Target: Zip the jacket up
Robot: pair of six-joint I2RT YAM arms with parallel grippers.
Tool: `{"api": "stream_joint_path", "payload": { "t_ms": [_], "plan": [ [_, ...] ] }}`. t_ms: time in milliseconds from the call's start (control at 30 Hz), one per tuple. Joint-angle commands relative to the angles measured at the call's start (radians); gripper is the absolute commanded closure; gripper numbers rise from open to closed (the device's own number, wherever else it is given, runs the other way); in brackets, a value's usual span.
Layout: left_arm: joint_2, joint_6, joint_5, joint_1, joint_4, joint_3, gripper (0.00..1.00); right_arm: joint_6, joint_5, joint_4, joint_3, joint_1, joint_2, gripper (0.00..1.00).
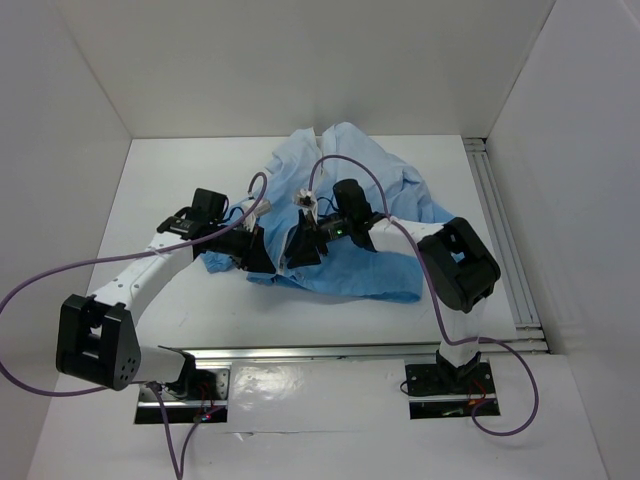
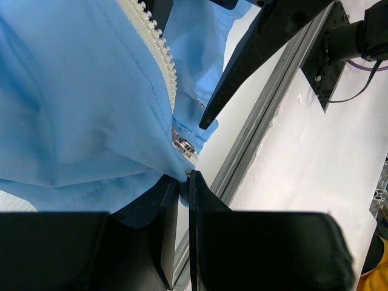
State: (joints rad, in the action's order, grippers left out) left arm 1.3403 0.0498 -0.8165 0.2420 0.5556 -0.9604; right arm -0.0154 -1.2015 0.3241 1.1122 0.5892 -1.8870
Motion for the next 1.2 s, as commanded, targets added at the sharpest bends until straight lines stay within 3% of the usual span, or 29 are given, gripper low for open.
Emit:
{"api": "stream_joint_path", "payload": {
  "t_ms": [0,200,867,1167],
  "plan": [
    [-0.006,0.022,-0.053,-0.004,-0.016,-0.001,1.0,-0.006,-0.046,0.024,0.052,0.008,0.032,0.43],
    [-0.006,0.022,-0.044,-0.004,-0.016,-0.001,1.0,0.015,-0.055,0.044,0.061,0.017,0.055,0.48],
    [0.003,0.013,-0.044,-0.004,-0.026,-0.001,1.0,0.015,-0.064,0.024,0.061,0.047,0.037,0.51],
    [0.003,0.013,-0.044,-0.004,-0.026,-0.001,1.0,-0.017,-0.055,-0.026,0.052,0.047,0.055,0.64]
  ]
}}
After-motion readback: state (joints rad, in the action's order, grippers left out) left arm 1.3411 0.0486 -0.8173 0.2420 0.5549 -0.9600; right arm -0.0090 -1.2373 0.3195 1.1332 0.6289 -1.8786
